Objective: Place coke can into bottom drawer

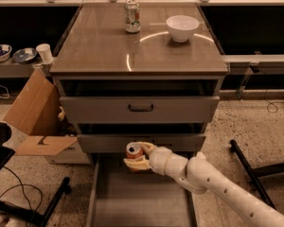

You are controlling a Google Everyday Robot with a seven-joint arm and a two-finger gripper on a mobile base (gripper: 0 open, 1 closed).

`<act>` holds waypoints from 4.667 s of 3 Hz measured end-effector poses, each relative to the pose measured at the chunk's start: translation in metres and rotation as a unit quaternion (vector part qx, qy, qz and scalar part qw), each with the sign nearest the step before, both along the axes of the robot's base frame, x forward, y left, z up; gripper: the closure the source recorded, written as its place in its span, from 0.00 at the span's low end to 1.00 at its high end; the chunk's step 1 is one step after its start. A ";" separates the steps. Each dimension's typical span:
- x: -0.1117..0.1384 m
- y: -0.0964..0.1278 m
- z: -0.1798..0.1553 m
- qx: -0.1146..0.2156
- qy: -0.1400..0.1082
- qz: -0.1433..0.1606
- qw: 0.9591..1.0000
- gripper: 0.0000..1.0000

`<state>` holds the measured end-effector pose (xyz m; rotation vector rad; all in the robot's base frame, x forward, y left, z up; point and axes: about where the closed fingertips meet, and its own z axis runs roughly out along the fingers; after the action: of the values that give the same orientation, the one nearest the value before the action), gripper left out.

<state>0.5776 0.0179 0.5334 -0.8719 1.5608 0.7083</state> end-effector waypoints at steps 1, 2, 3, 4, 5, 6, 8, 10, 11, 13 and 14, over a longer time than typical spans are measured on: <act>-0.004 -0.007 -0.048 0.038 0.008 0.033 0.999 1.00; -0.008 -0.008 -0.081 0.043 0.023 0.058 0.997 1.00; -0.008 -0.009 -0.085 0.044 0.024 0.061 0.997 1.00; -0.008 -0.001 -0.089 0.040 0.030 0.068 0.996 1.00; -0.011 0.018 -0.130 0.035 0.035 0.101 0.994 1.00; -0.008 0.036 -0.189 0.018 0.021 0.145 0.989 1.00; 0.002 0.043 -0.294 0.011 0.000 0.184 0.983 1.00; 0.004 0.030 -0.321 0.015 -0.016 0.161 0.987 0.82; 0.004 0.030 -0.321 0.015 -0.016 0.161 0.987 0.51; 0.004 0.030 -0.321 0.015 -0.016 0.161 0.987 0.05; 0.004 0.030 -0.321 0.015 -0.016 0.161 0.987 0.00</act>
Offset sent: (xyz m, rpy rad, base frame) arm -0.0104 -0.0174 -0.1214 0.0864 0.0820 0.1584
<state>0.5815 0.0480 0.2122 -1.1208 1.3911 0.9402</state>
